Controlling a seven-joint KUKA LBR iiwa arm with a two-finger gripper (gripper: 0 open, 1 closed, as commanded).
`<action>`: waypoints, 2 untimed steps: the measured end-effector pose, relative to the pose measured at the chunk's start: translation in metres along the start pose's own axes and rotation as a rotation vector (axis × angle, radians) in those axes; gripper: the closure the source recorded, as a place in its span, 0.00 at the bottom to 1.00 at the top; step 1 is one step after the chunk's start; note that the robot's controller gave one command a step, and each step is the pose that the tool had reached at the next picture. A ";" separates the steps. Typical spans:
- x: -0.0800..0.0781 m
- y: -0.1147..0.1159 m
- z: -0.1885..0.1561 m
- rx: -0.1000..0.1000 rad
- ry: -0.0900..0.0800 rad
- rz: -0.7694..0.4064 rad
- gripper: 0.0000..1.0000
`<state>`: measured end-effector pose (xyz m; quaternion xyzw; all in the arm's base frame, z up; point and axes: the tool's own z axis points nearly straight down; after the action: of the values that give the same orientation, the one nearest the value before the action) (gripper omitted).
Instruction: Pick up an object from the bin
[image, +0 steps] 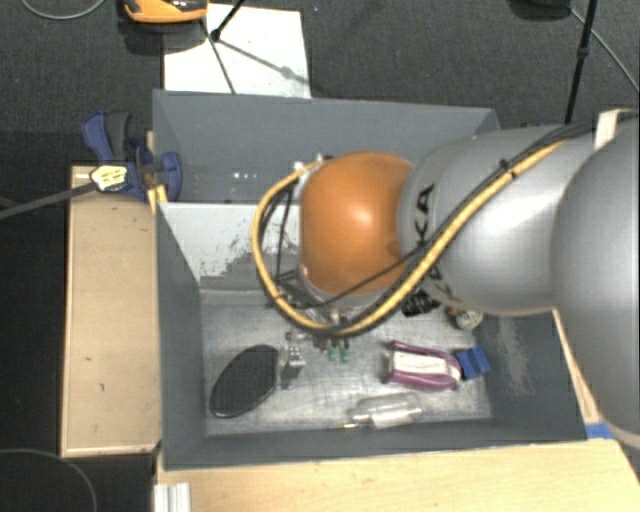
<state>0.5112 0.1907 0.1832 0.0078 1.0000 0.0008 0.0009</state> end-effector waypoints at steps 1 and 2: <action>0.006 0.021 0.112 0.002 0.007 -0.230 0.00; 0.004 0.022 0.109 0.000 0.002 -0.222 1.00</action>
Offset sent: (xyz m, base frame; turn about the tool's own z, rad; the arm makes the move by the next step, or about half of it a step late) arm -0.0041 0.0218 -0.1097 -0.2305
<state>0.5075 0.2124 0.0739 -0.1031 0.9947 0.0006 0.0002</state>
